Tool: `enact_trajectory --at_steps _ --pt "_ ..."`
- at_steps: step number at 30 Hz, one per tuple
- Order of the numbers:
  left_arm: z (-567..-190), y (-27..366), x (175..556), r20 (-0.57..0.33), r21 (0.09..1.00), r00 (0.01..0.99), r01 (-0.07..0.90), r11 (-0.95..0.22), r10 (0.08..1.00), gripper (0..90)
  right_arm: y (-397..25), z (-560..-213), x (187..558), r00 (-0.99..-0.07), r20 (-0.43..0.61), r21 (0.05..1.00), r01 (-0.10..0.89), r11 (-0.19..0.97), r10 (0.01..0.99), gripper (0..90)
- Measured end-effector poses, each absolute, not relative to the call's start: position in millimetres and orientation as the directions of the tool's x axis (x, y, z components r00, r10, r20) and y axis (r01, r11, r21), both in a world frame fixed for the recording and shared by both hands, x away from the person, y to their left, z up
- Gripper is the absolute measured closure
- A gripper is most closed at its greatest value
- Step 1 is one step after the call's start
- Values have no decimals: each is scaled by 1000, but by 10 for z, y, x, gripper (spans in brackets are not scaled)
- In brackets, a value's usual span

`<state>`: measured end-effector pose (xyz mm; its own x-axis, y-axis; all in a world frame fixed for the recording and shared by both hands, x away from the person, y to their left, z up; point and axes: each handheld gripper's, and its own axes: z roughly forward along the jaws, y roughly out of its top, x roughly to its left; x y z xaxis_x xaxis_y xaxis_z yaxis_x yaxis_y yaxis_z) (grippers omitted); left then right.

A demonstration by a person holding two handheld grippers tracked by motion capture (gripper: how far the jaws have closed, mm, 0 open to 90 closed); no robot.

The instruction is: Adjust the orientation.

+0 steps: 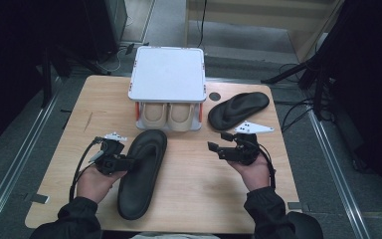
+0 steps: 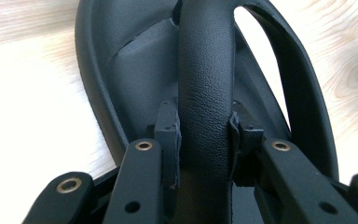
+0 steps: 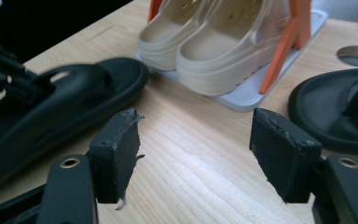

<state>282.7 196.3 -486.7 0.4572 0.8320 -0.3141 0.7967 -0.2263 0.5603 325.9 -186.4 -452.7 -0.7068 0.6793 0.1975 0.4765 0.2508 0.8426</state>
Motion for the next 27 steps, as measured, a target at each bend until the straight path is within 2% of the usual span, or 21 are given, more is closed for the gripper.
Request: enact_trajectory --at_steps 10,16,21,27 --pt "-5017 1854 2898 -364 530 407 830 -173 838 699 -1880 -4528 3265 -702 161 842 464 274 694 369" --pt "-5073 1839 2927 -358 521 404 834 -179 842 676 -1941 -4527 3285 -685 171 839 478 259 708 378" --pt "-5029 1874 2932 -403 533 417 831 -162 815 552 -1961 -4546 3308 -680 177 829 492 264 712 379" --pt "-4884 1947 2892 -389 562 451 807 -181 803 496 -2054 -4527 3313 -667 180 827 501 256 723 399"
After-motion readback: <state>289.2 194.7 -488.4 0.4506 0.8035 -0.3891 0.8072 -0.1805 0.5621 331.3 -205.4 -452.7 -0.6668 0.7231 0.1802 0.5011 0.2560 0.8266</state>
